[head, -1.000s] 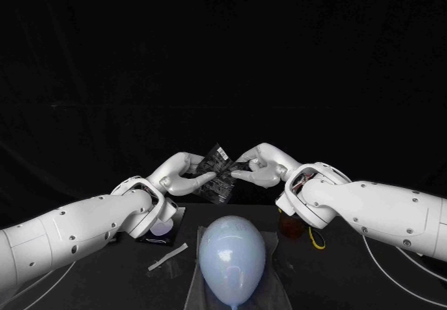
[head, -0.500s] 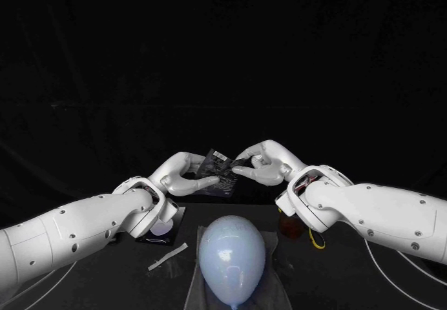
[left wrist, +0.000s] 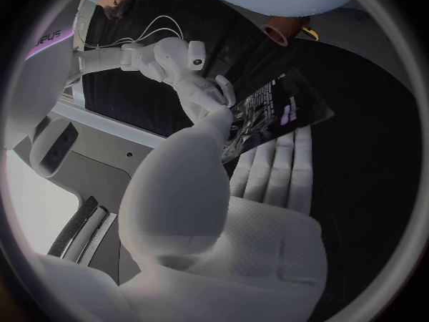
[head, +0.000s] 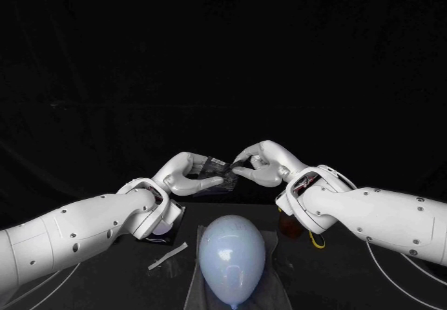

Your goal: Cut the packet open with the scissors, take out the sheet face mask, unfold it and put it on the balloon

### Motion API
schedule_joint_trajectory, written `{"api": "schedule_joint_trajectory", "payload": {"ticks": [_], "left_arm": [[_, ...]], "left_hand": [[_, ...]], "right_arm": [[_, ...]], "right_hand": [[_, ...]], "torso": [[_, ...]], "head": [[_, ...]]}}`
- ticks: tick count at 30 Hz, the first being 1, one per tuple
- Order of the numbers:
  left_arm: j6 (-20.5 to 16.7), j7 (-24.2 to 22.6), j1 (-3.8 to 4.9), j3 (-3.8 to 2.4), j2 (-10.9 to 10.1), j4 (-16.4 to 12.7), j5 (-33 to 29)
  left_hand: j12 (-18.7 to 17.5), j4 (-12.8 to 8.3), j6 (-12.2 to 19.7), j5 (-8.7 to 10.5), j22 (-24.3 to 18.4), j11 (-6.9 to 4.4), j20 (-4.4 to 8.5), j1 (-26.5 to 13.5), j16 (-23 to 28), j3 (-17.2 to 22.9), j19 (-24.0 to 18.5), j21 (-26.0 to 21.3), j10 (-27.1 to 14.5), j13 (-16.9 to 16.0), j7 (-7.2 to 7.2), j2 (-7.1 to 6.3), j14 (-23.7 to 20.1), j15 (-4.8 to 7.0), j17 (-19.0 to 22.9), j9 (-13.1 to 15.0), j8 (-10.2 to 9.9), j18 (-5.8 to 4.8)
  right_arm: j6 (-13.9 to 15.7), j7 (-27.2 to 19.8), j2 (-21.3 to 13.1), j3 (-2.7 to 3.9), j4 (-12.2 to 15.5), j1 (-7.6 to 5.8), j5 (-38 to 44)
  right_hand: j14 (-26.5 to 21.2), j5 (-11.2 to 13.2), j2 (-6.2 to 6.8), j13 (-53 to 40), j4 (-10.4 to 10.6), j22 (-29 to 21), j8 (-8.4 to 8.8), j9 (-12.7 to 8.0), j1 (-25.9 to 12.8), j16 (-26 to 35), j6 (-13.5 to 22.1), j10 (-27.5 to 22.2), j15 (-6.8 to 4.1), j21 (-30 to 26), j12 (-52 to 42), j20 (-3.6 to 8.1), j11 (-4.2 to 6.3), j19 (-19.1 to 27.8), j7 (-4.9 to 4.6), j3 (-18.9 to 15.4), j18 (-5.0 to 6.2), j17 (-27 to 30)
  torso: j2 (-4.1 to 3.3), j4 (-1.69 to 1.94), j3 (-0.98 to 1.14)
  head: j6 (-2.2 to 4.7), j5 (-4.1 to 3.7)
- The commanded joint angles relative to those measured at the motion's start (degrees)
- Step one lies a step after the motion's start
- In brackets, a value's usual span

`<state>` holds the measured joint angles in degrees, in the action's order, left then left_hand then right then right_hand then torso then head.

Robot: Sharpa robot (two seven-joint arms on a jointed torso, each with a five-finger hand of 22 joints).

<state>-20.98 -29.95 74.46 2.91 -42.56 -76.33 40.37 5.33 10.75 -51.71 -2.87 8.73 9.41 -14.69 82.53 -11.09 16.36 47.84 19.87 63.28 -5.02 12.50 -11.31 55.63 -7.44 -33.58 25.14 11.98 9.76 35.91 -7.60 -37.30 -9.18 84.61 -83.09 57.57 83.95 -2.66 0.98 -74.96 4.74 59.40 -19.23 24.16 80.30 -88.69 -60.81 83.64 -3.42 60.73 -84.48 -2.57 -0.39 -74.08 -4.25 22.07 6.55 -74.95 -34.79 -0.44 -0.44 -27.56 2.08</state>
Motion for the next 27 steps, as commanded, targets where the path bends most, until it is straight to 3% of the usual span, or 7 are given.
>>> {"api": "schedule_joint_trajectory", "payload": {"ticks": [1,5,9,14,18,27], "left_arm": [[-0.8,1.0,0.06,-0.07,0.2,-0.8,-4.1],[0.3,1.2,0.06,-0.07,0.3,-1.4,-6.7],[2.2,1.5,0.06,-0.07,0.2,-1.8,-7.9],[4.3,2.1,0.06,-0.07,0.2,-1.9,-7.3],[4.9,2.7,0.06,-0.07,0.2,-1.8,-5.5],[3.3,3.7,0.06,-0.07,0.3,-1.8,-3.1]], "left_hand": [[0.5,0.8,-0.9,0.12,-0.3,-0.34,-0.41,0.8,-0.6,0.3,0.4,-0.4,0.5,-0.1,-0.27,1.44,0.2,0.39,0.1,0.1,0.6,0.62],[0.8,2.3,-1.5,0.09,-0.6,-0.82,-0.48,1.6,-1.1,2.3,1.0,-0.7,0.7,0.0,-0.90,4.87,0.5,0.76,0.2,-0.1,0.8,0.77],[1.2,0.1,-3.0,0.13,-0.6,-1.55,0.40,6.7,-1.9,7.5,2.5,-0.4,1.8,0.1,-1.61,7.51,1.3,1.42,0.6,-0.2,1.6,0.85],[1.3,-3.1,-4.0,0.13,0.7,-1.87,1.98,8.1,-2.0,12.3,3.3,1.8,3.5,0.6,-1.68,8.01,2.9,1.90,1.9,-0.4,2.2,0.53],[1.5,-4.7,-5.2,0.15,2.5,-2.43,2.78,6.6,-2.2,13.9,3.3,4.6,5.3,0.7,-2.19,7.85,4.7,2.49,2.8,-0.5,2.7,0.30],[2.3,-6.4,-7.8,0.16,5.5,-4.04,3.77,3.3,-3.3,12.9,4.0,9.2,9.3,0.3,-3.67,6.65,8.9,3.97,3.2,0.1,4.8,0.50]], "right_arm": [[1.6,3.8,0.1,0.06,0.1,0.09,8.5],[1.7,5.7,0.1,0.06,0.2,0.29,14.1],[2.9,6.8,0.1,0.06,0.5,0.55,17.1],[4.8,7.5,0.0,0.08,0.9,0.73,18.9],[5.8,7.4,-0.1,0.10,1.3,0.81,19.1],[5.4,6.7,-0.1,0.12,1.3,0.87,16.7]], "right_hand": [[5.1,-0.1,0.26,-9.2,0.0,0.1,-0.28,2.7,0.3,-0.2,0.1,2.5,-0.32,0.3,-0.2,-0.04,0.67,-0.6,0.29,0.4,0.30,-10.5],[5.1,-0.1,0.31,-9.3,0.0,0.2,-0.35,2.8,0.2,-0.2,0.1,2.6,-0.32,0.4,-0.3,-0.03,0.68,-0.6,0.30,0.4,0.28,-10.5],[5.1,-0.1,0.36,-9.3,0.0,0.3,-0.44,2.8,0.2,-0.2,0.1,2.6,-0.33,0.5,-0.3,-0.01,0.69,-0.7,0.31,0.4,0.27,-10.6],[5.2,-0.1,0.41,-9.3,0.0,0.5,-0.57,2.9,0.1,-0.3,0.1,2.7,-0.33,0.7,-0.4,0.01,0.70,-0.8,0.33,0.5,0.22,-10.8],[5.2,-0.1,0.42,-9.4,0.0,0.6,-0.60,2.9,0.1,-0.3,0.1,2.7,-0.33,0.8,-0.4,0.01,0.71,-0.8,0.33,0.5,0.20,-10.9],[4.9,-0.1,0.60,-7.4,0.3,-0.8,-0.90,3.0,-0.7,0.0,0.9,1.4,-0.32,-0.8,1.5,0.04,0.66,-0.1,0.26,0.7,0.51,-9.6]], "torso": [[0.02,0.01,-0.04],[0.00,-0.05,-0.04],[-0.04,-0.04,-0.01],[-0.06,-0.05,0.02],[-0.03,-0.04,0.03],[0.02,-0.08,0.05]], "head": [[-0.11,0.08],[-0.12,0.16],[-0.15,0.20],[-0.23,0.18],[-0.34,0.15],[-0.41,0.30]]}}
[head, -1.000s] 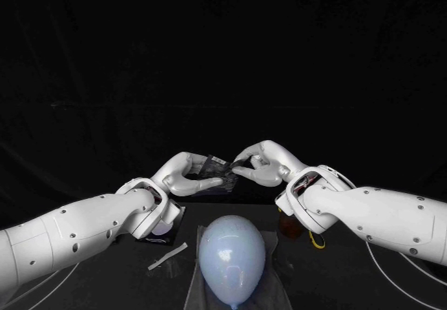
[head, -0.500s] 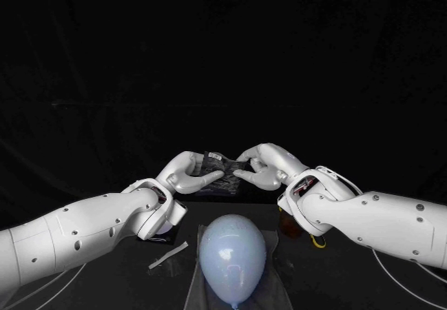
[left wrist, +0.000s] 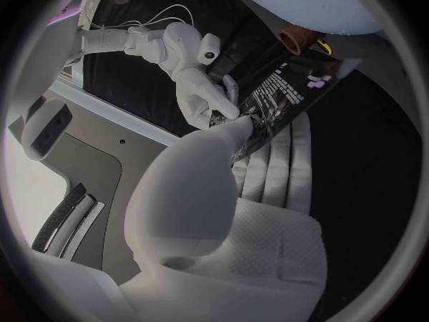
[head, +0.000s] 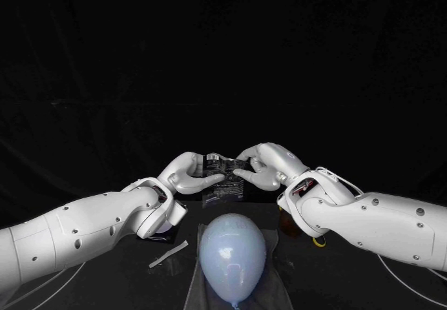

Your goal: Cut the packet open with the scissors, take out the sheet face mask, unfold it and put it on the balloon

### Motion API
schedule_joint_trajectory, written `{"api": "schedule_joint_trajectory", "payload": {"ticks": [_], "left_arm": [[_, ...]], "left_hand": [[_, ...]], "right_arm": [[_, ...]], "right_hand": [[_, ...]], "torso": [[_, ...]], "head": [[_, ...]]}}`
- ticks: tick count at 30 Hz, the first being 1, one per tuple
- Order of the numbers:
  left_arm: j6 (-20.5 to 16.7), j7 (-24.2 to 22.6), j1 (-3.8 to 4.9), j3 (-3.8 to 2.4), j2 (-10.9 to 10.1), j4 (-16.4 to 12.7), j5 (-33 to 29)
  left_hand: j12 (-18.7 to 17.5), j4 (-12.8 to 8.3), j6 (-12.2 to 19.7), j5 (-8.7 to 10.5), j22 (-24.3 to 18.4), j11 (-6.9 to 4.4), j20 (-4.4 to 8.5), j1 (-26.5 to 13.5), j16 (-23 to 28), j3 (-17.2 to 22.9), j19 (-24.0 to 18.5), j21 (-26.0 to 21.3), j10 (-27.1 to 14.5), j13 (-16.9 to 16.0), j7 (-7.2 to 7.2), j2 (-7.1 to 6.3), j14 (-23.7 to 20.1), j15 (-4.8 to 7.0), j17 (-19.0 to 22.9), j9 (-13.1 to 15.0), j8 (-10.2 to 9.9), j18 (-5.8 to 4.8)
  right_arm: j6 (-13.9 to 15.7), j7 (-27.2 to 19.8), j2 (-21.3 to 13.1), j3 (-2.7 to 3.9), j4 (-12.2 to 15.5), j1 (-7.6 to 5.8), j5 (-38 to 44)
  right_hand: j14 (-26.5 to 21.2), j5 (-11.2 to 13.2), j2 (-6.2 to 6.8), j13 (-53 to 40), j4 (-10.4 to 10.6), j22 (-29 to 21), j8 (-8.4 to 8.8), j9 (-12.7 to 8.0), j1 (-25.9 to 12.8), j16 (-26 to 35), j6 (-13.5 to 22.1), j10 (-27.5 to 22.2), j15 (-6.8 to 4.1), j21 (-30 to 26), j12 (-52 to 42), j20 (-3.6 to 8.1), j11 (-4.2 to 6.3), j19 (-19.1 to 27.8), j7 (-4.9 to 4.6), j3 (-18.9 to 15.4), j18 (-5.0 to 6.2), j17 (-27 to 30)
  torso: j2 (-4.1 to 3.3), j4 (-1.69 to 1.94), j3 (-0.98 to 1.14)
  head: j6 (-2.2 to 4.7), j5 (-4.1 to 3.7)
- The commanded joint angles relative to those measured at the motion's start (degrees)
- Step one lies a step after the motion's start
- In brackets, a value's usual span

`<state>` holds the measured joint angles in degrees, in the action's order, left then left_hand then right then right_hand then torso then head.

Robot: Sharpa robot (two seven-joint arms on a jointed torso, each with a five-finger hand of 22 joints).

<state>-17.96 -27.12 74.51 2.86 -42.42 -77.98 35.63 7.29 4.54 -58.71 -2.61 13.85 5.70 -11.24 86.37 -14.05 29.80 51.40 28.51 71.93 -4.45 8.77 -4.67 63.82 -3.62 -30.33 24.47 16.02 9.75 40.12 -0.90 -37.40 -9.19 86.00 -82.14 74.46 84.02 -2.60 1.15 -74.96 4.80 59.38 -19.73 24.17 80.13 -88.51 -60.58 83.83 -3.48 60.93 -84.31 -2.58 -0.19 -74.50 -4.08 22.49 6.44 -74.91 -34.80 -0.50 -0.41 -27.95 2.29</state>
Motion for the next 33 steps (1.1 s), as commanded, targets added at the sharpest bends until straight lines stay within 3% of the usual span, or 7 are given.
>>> {"api": "schedule_joint_trajectory", "payload": {"ticks": [1,4,8,18,25,28,33], "left_arm": [[-0.1,0.9,0.01,-0.01,0.2,-0.1,1.5],[-1.5,0.7,0.01,-0.01,0.2,0.0,0.8],[-3.2,0.6,0.01,-0.01,0.1,0.1,0.2],[-6.5,0.3,0.01,-0.01,0.1,0.4,-0.2],[-8.1,0.2,0.01,-0.01,0.2,0.9,2.4],[-8.7,-0.1,0.01,-0.02,0.4,1.4,5.4],[-9.4,-0.5,0.01,-0.02,1.1,2.8,10.8]], "left_hand": [[0.4,-0.3,-0.9,-0.10,0.5,-0.45,0.40,-0.7,-0.4,-0.8,0.5,0.9,0.9,-0.3,-0.05,-0.01,0.9,0.25,0.0,0.9,0.9,0.53],[0.8,-0.8,-1.7,-0.09,1.1,-1.08,0.70,-1.3,-1.0,-2.1,1.2,1.9,2.4,-0.5,-0.65,-0.64,2.5,0.81,-0.2,1.4,1.9,0.64],[1.0,-1.0,-2.2,-0.09,1.5,-1.64,1.03,-1.8,-1.4,-3.0,1.7,2.7,3.3,-0.7,-1.24,-1.00,3.5,1.30,-0.4,1.6,2.5,0.68],[1.5,-1.4,-3.7,-0.09,2.1,-2.61,1.70,-2.4,-2.2,-4.4,2.5,3.8,5.1,-1.0,-2.24,-2.22,5.2,2.11,-1.0,1.6,3.4,0.70],[1.6,-1.4,-3.9,-0.10,2.2,-2.74,1.80,-2.5,-2.3,-4.5,2.6,4.0,5.3,-1.0,-2.38,-2.34,5.4,2.23,-1.1,1.6,3.4,0.70],[1.6,-1.4,-4.0,-0.10,2.2,-2.77,1.83,-2.4,-2.3,-4.5,2.6,4.0,5.3,-1.0,-2.40,-2.36,5.4,2.26,-1.1,1.6,3.4,0.71],[1.5,-1.5,-4.0,-0.10,2.3,-2.82,1.90,-2.3,-2.3,-4.5,2.7,4.1,5.3,-1.0,-2.43,-2.41,5.4,2.32,-1.2,1.5,3.4,0.71]], "right_arm": [[0.9,-0.2,0.0,0.13,-0.1,-0.07,-0.9],[0.4,-1.0,0.0,0.13,-0.3,-0.07,-2.7],[0.1,-2.2,-0.4,0.12,-0.1,-0.07,-5.2],[-0.5,-4.4,-2.3,0.12,1.5,-0.08,-8.9],[-1.2,-6.4,-5.3,0.33,3.9,-0.74,-14.2],[-2.6,-7.2,-6.3,0.50,3.9,-1.95,-17.5],[-6.7,-6.8,-6.5,0.74,1.9,-5.20,-20.5]], "right_hand": [[4.7,-0.2,0.62,-6.5,0.2,-1.3,-0.38,3.0,-0.6,0.0,1.0,0.7,-0.24,-1.5,2.2,0.05,0.43,0.6,0.05,0.2,0.72,-9.2],[3.6,-0.2,2.98,2.1,1.4,-6.4,1.04,2.2,-2.8,1.3,4.2,-5.8,0.66,-7.0,11.0,-0.45,-0.71,3.8,-1.44,-1.1,1.59,-5.0],[0.4,-0.1,7.06,22.6,3.7,-16.1,4.18,0.4,-4.8,4.8,9.3,-21.2,2.88,-18.4,33.5,-2.26,-3.25,10.7,-4.18,-4.0,3.15,3.8],[-2.8,-0.2,9.29,30.9,6.8,-18.9,5.39,-0.6,-4.1,8.0,11.9,-24.2,3.93,-23.2,41.7,-3.77,-4.31,12.1,-5.15,-8.1,3.82,9.9],[-2.7,-0.2,8.84,32.7,9.2,-19.3,5.06,-0.6,-4.3,8.0,11.7,-23.7,3.99,-24.1,42.5,-3.94,-4.30,11.7,-5.13,-10.4,3.95,9.5],[-0.7,-0.3,7.35,33.1,10.4,-19.1,4.56,-0.6,-4.0,6.1,10.8,-22.1,3.60,-23.8,41.8,-3.71,-3.89,10.4,-4.73,-10.9,4.07,5.3],[4.1,-0.4,5.43,10.9,11.4,-5.5,3.81,-1.0,-2.1,1.1,8.2,-7.5,2.42,-8.9,17.5,-2.40,-2.79,1.0,-3.52,-13.2,1.54,-6.8]], "torso": [[0.02,-0.04,0.00],[0.02,-0.08,-0.02],[-0.01,-0.02,-0.02],[0.06,0.05,-0.02],[0.04,0.02,-0.10],[0.07,0.08,-0.08],[0.19,0.03,-0.10]], "head": [[0.02,0.14],[0.13,0.12],[0.23,0.03],[0.41,0.04],[0.42,0.24],[0.39,0.23],[0.42,0.26]]}}
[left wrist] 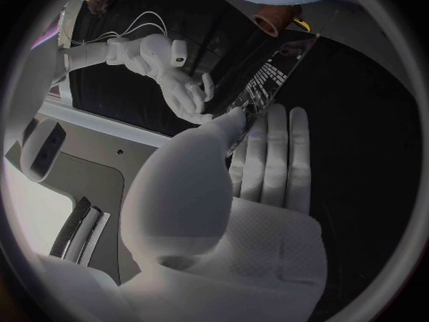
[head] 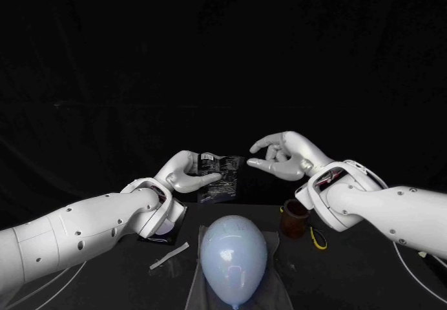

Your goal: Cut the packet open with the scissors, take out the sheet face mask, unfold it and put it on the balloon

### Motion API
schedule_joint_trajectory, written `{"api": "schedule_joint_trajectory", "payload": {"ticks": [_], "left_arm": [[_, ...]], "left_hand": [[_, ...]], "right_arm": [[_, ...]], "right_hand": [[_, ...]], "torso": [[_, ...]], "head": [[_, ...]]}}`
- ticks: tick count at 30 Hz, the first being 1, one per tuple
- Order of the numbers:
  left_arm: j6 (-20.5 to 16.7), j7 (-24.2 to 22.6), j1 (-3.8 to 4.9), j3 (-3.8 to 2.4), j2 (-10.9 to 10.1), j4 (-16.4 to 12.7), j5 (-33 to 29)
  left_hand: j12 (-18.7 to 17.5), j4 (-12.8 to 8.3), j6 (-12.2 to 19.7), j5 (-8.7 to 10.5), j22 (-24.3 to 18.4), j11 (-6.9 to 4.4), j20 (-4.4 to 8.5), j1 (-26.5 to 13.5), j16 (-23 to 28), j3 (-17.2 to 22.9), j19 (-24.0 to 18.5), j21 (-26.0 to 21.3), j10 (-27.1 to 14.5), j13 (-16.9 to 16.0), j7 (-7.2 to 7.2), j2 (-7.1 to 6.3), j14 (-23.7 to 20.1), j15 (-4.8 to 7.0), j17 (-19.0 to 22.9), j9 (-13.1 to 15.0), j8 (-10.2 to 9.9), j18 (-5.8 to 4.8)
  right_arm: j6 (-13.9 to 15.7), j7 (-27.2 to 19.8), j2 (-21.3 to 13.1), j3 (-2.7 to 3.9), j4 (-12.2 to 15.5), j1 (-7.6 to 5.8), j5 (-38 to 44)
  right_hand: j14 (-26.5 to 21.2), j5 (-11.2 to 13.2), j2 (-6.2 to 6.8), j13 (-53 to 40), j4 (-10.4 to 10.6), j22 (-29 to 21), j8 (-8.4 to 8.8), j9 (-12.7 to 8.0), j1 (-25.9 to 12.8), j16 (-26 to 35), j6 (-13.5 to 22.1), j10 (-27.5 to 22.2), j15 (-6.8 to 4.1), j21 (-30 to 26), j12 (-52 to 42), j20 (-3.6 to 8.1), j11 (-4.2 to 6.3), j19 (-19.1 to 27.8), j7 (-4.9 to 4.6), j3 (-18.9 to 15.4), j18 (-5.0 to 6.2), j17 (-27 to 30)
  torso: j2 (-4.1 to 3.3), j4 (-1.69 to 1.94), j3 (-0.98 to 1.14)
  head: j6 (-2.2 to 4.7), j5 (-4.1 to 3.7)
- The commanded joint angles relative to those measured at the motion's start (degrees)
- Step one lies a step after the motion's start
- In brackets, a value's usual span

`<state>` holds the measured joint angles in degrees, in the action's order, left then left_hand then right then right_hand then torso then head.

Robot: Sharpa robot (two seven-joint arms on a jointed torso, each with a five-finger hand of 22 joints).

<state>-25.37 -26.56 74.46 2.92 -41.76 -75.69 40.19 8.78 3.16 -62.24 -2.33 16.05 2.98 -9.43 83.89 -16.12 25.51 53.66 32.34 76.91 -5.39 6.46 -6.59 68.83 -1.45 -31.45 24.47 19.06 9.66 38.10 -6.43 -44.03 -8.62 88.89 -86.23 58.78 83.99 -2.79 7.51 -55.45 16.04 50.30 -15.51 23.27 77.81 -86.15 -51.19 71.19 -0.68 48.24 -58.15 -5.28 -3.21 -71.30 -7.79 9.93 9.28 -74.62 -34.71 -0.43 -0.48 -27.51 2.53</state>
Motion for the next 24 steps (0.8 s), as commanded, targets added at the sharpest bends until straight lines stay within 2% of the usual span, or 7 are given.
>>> {"api": "schedule_joint_trajectory", "payload": {"ticks": [1,4,6,10,19,22,24], "left_arm": [[-2.1,-1.1,0.06,-0.08,0.6,0.8,7.1],[-2.4,-1.3,0.07,-0.08,1.2,1.6,9.5],[-2.7,-1.4,0.07,-0.08,1.6,2.1,11.2],[-3.2,-1.4,0.07,-0.07,2.2,2.9,14.4],[-3.5,-0.8,0.09,-0.06,3.2,3.9,19.3],[-3.4,-0.6,0.10,-0.06,3.3,4.0,19.7],[-3.3,-0.4,0.10,-0.06,3.3,4.0,19.8]], "left_hand": [[0.0,-0.1,-0.5,-0.39,0.1,-0.10,0.10,0.2,-0.2,-0.2,0.4,0.3,0.3,0.0,-0.12,-0.49,0.4,0.17,-0.1,1.5,0.4,0.81],[0.0,-0.1,-0.5,-0.39,0.1,-0.10,0.11,0.2,-0.2,-0.2,0.4,0.3,0.3,0.0,-0.12,-0.50,0.4,0.18,-0.1,1.5,0.4,0.81],[0.0,-0.2,-0.5,-0.39,0.1,-0.10,0.13,0.2,-0.2,-0.2,0.4,0.3,0.3,0.0,-0.12,-0.50,0.4,0.18,-0.1,1.5,0.4,0.81],[0.0,-0.2,-0.5,-0.39,0.1,-0.10,0.13,0.2,-0.2,-0.2,0.4,0.3,0.3,0.0,-0.12,-0.49,0.4,0.19,-0.1,1.5,0.4,0.80],[0.0,-0.2,-0.5,-0.39,0.2,-0.11,0.17,0.3,-0.2,-0.2,0.4,0.4,0.3,0.0,-0.12,-0.50,0.4,0.20,-0.1,1.4,0.4,0.80],[0.0,-0.2,-0.5,-0.39,0.2,-0.11,0.18,0.3,-0.2,-0.2,0.4,0.4,0.3,0.0,-0.12,-0.49,0.4,0.20,-0.1,1.4,0.4,0.79],[0.0,-0.2,-0.6,-0.39,0.2,-0.10,0.19,0.3,-0.2,-0.2,0.4,0.4,0.3,0.0,-0.11,-0.48,0.4,0.20,-0.1,1.4,0.4,0.79]], "right_arm": [[-5.9,-0.7,0.3,0.20,-1.4,-1.66,-4.8],[-9.7,1.4,1.1,0.26,-2.9,-3.16,-3.4],[-12.1,3.0,1.9,0.31,-3.6,-3.95,-1.2],[-14.8,5.3,3.8,0.49,-4.6,-4.76,2.3],[-17.0,11.2,8.2,0.64,-6.0,-5.31,10.8],[-17.9,12.4,9.0,0.64,-6.0,-5.33,13.0],[-18.4,13.0,9.3,0.64,-5.8,-5.32,14.1]], "right_hand": [[5.1,-2.2,-1.13,-17.2,0.0,7.8,-1.13,0.1,0.4,-2.6,-2.8,9.9,-0.70,8.4,-16.8,0.53,0.59,-4.5,0.57,-0.7,-2.12,-11.0],[5.6,-2.1,-1.85,-23.0,0.0,11.5,-0.97,-0.2,0.7,-3.3,-3.6,12.2,-0.88,12.2,-22.1,0.87,0.86,-6.1,0.78,-1.0,-2.84,-13.4],[5.9,-3.1,-1.79,-25.3,-0.1,14.7,-0.84,-0.4,1.0,-3.7,-3.8,13.2,-0.88,15.4,-24.1,0.90,0.85,-7.4,0.78,-1.1,-3.47,-14.7],[6.0,-2.5,-1.53,-28.0,0.1,17.0,-0.67,-0.5,0.8,-3.8,-4.0,14.7,-0.81,17.7,-26.4,0.86,0.78,-8.2,0.74,-1.7,-3.89,-15.3],[6.0,-2.2,-0.76,-30.1,0.0,18.6,-0.82,-0.6,0.7,-3.9,-4.6,15.9,-0.82,19.1,-28.2,0.82,0.85,-8.5,0.89,-2.8,-4.07,-15.4],[6.0,-3.2,-0.54,-30.3,-0.2,19.0,-0.86,-0.6,1.0,-3.9,-4.8,16.0,-0.87,19.5,-28.4,0.84,0.91,-8.6,0.95,-2.9,-4.12,-15.4],[6.0,-6.0,-0.25,-30.4,-0.2,19.4,-0.80,-0.7,1.6,-3.9,-4.9,16.0,-0.90,19.8,-28.4,0.87,0.92,-8.5,0.97,-2.7,-4.15,-15.4]], "torso": [[0.08,-0.04,-0.05],[0.06,-0.10,-0.06],[0.04,-0.04,-0.03],[-0.12,-0.01,0.00],[-0.13,0.00,-0.04],[-0.13,-0.02,-0.05],[-0.14,-0.03,-0.02]], "head": [[0.03,0.01],[-0.01,0.00],[-0.02,-0.03],[0.08,-0.07],[-0.23,-0.15],[-0.36,-0.17],[-0.48,-0.16]]}}
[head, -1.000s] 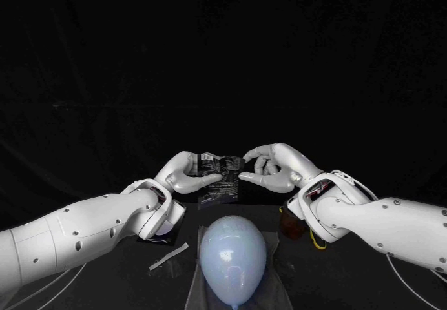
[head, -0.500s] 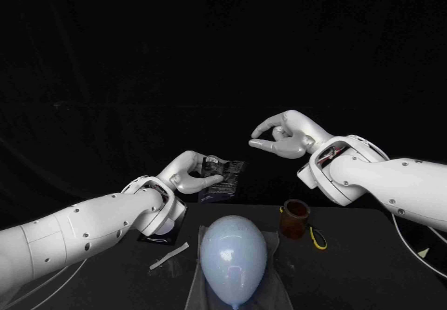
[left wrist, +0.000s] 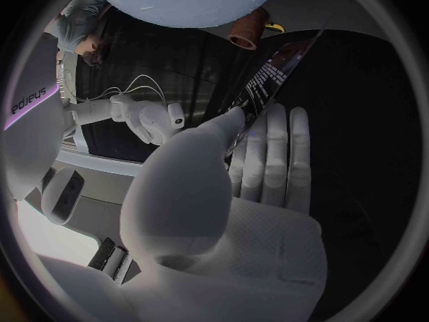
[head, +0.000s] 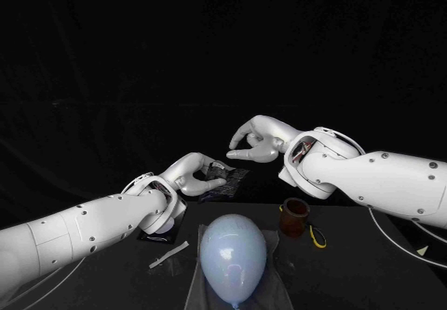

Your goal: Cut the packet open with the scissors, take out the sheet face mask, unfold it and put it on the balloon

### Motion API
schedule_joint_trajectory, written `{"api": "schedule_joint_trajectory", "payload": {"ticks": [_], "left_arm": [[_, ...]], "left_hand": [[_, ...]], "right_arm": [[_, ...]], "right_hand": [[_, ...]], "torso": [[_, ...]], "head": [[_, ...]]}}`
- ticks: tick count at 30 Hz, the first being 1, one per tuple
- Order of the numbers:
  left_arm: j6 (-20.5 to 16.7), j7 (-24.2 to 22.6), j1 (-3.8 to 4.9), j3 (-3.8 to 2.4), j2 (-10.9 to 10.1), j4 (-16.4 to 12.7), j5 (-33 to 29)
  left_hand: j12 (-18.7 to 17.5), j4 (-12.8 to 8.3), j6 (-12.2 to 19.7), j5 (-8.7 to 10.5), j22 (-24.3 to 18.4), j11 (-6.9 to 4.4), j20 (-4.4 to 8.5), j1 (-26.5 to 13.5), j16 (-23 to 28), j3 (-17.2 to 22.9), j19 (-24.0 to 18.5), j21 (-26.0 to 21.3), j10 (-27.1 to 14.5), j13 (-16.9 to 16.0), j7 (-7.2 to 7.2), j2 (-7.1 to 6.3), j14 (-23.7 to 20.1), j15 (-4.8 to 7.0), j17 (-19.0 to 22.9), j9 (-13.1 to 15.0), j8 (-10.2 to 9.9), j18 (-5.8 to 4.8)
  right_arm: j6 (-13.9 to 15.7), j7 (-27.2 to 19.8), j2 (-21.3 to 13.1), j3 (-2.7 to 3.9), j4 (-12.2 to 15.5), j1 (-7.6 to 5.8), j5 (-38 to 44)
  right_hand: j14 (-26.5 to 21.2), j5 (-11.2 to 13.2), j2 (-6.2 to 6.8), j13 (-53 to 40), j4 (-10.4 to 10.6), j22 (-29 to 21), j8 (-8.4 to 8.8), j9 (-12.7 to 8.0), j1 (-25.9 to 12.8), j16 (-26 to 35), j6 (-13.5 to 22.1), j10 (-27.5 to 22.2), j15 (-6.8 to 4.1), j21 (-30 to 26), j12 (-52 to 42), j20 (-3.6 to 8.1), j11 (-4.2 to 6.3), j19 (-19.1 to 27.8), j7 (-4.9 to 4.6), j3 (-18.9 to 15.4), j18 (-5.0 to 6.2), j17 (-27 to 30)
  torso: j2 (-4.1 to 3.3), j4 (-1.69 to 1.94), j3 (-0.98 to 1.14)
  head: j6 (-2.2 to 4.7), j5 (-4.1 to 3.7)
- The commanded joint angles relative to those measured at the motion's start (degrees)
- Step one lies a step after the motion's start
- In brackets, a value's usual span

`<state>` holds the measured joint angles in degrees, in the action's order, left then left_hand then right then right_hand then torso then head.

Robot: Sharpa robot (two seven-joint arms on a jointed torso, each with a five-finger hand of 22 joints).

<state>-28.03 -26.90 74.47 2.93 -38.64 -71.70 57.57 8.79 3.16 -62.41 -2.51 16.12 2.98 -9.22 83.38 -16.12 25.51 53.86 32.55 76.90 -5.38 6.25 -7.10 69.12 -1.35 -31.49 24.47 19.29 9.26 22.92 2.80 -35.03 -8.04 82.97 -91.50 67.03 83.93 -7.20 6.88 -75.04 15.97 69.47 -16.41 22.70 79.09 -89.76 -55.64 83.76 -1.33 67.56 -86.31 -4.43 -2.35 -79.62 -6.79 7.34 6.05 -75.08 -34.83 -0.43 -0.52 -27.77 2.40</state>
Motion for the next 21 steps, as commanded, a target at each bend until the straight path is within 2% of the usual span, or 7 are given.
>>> {"api": "schedule_joint_trajectory", "payload": {"ticks": [1,10,21], "left_arm": [[-0.6,0.1,0.08,-0.07,0.2,0.0,2.4],[0.0,0.8,0.08,-0.08,0.2,-0.2,2.2],[0.7,1.3,0.09,-0.08,0.1,-0.3,1.9]], "left_hand": [[0.0,-0.2,-0.4,-0.20,0.1,-0.11,-0.01,0.8,-0.2,-0.2,0.2,0.2,0.3,0.0,0.11,0.03,0.1,0.11,0.0,1.4,0.1,1.19],[0.0,-0.2,-0.4,-0.20,0.1,-0.10,0.00,0.8,-0.1,-0.1,0.2,0.2,0.3,0.0,0.11,0.07,0.1,0.10,-0.1,1.4,0.1,1.17],[0.0,-0.2,-0.4,-0.20,0.1,-0.10,0.00,0.8,-0.1,-0.1,0.2,0.2,0.3,0.0,0.11,0.07,0.1,0.10,-0.1,1.4,0.1,1.17]], "right_arm": [[-3.5,4.1,0.4,0.05,0.2,-0.03,6.4],[-5.1,5.4,1.2,0.01,0.7,0.37,8.8],[-6.1,5.8,0.4,-0.01,2.2,0.81,9.6]], "right_hand": [[6.1,-1.7,0.39,-10.9,-0.1,0.3,0.10,-0.1,0.3,-0.2,-0.4,3.4,-0.24,0.4,-0.3,0.02,0.07,-0.2,-0.03,-0.1,-0.92,-14.9],[6.1,-4.0,0.73,-11.0,0.0,0.7,0.13,-0.2,0.7,-0.2,-0.6,3.5,-0.27,0.7,-0.4,0.02,0.12,-0.2,0.03,0.5,-0.95,-14.9],[6.1,-6.8,1.30,-11.0,0.4,0.9,0.05,-0.4,0.4,-0.2,-1.0,3.4,-0.31,0.6,-0.3,0.04,0.18,0.0,0.11,1.2,-0.91,-14.9]], "torso": [[-0.01,-0.04,0.03],[-0.01,-0.09,0.08],[0.02,-0.11,0.08]], "head": [[-0.28,0.01],[-0.55,0.02],[-1.03,-0.02]]}}
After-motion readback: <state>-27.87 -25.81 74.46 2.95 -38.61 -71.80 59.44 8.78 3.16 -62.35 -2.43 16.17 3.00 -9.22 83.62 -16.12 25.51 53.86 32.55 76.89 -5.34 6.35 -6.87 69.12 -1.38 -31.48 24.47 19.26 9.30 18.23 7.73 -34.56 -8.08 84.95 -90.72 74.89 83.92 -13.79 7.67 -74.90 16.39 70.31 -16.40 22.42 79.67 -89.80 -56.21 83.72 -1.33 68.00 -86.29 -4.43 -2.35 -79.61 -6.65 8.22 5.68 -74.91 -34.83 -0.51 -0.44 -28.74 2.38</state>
